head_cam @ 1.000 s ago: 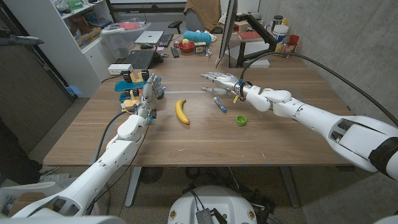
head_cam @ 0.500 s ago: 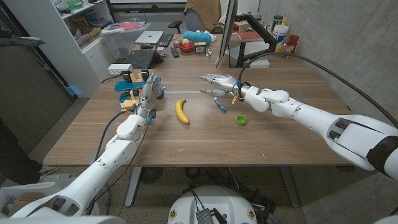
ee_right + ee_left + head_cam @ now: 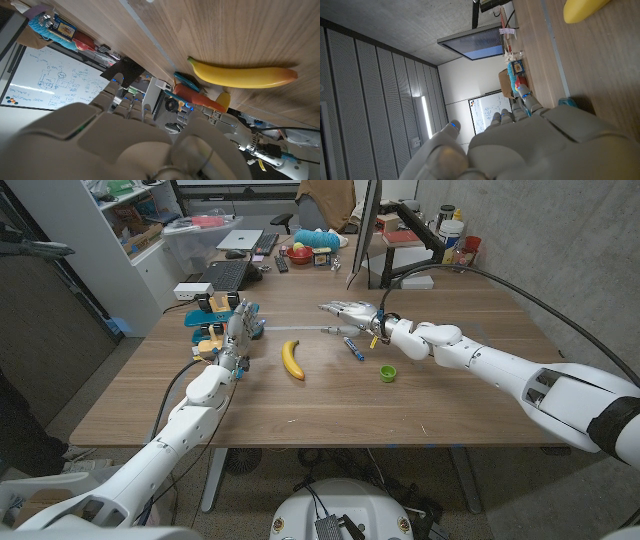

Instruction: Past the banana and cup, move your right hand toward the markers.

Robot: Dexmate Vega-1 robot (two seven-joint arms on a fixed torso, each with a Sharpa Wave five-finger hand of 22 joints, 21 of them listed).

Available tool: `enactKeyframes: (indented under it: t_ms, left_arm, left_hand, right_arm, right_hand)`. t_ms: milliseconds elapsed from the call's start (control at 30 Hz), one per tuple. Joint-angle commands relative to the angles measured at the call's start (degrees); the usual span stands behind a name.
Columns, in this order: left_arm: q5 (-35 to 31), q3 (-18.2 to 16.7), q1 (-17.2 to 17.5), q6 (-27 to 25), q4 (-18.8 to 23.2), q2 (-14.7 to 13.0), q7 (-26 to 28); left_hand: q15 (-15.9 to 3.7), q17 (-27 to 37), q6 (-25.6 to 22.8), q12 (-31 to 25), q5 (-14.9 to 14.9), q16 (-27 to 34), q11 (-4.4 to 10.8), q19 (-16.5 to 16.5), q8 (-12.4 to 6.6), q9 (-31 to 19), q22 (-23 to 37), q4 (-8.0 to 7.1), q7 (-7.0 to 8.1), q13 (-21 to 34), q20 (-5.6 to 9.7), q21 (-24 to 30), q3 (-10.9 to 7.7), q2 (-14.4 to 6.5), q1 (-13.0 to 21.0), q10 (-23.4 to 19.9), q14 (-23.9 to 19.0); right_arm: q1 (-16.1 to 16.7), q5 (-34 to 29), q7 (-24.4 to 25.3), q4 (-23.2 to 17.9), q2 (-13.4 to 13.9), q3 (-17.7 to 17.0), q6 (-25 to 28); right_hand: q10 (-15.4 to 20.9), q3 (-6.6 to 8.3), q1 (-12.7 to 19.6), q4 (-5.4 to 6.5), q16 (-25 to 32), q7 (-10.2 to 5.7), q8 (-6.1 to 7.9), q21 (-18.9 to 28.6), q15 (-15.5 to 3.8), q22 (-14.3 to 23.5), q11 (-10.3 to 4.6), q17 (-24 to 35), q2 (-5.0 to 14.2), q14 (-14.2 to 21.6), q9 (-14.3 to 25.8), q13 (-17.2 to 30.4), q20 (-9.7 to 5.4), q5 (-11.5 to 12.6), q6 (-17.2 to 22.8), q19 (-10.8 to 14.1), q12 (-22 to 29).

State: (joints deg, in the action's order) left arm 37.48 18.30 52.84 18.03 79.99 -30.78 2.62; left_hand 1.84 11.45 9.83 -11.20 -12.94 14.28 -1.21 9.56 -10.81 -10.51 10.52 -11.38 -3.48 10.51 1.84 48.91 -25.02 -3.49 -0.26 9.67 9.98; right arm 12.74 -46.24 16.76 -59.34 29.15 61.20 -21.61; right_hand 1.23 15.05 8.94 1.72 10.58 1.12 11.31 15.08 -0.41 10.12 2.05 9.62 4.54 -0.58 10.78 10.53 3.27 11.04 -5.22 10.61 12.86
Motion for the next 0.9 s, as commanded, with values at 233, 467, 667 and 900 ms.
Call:
enactKeyframes:
  t_ms: [233,467,667,900]
  left_arm:
    - [0.25,-0.18,0.31,0.41,0.20,-0.39,-0.80]
    - [0.31,-0.15,0.15,0.35,0.12,-0.44,-1.06]
    - [0.37,-0.18,0.15,0.24,0.13,-0.46,-1.02]
    - [0.47,-0.18,0.06,0.08,0.08,-0.55,-1.20]
  left_hand:
    - [0.13,0.21,17.79,-0.20,-0.25,0.09,-0.33,25.50,-0.15,-0.26,0.29,-0.08,-0.14,0.16,-0.05,-0.09,0.26,-7.09,0.02,17.24,21.32]
    - [0.12,0.21,17.79,-0.20,-0.26,0.08,-0.32,25.50,-0.14,-0.26,0.29,-0.08,-0.17,0.16,-0.09,-0.13,0.33,-7.09,0.01,17.26,21.31]
    - [0.12,0.20,17.77,-0.18,-0.28,0.08,-0.40,25.46,-0.14,-0.26,0.29,-0.08,-0.15,0.16,-0.04,-0.16,0.39,-7.10,0.00,17.30,21.31]
    - [0.11,0.20,17.73,-0.19,-0.29,0.07,-0.41,25.47,-0.16,-0.26,0.30,-0.08,-0.15,0.16,-0.03,-0.20,0.47,-7.09,0.00,17.28,21.31]
  right_arm:
    - [-0.83,-0.87,-0.29,1.10,-0.58,1.20,1.24]
    - [-1.20,-1.21,0.12,2.27,-0.83,1.87,1.46]
    - [-1.63,-1.38,0.32,3.78,-1.27,2.63,1.67]
    - [-2.08,-1.61,0.93,5.00,-1.58,3.52,1.71]
  right_hand:
    - [0.26,-0.09,1.20,-1.17,0.14,-0.22,0.01,0.92,-0.23,0.08,-0.19,0.10,-0.82,1.60,0.35,0.25,0.41,0.16,-0.33,3.65,-0.09]
    - [0.54,-0.22,1.28,-1.30,0.17,-0.27,0.09,0.70,-0.24,0.07,-0.19,0.11,-0.96,1.97,0.36,0.25,0.87,0.16,-0.13,3.58,-0.02]
    - [0.99,-0.44,1.27,-1.41,0.36,-0.25,0.22,0.69,-0.35,0.06,-0.46,0.14,-1.13,2.90,0.37,0.26,1.31,0.15,0.22,4.26,0.10]
    - [1.76,-0.49,1.67,-1.73,0.56,-0.35,0.18,0.94,-0.55,0.06,-0.70,0.11,-1.01,4.65,0.40,0.26,1.16,0.21,0.18,6.20,0.26]
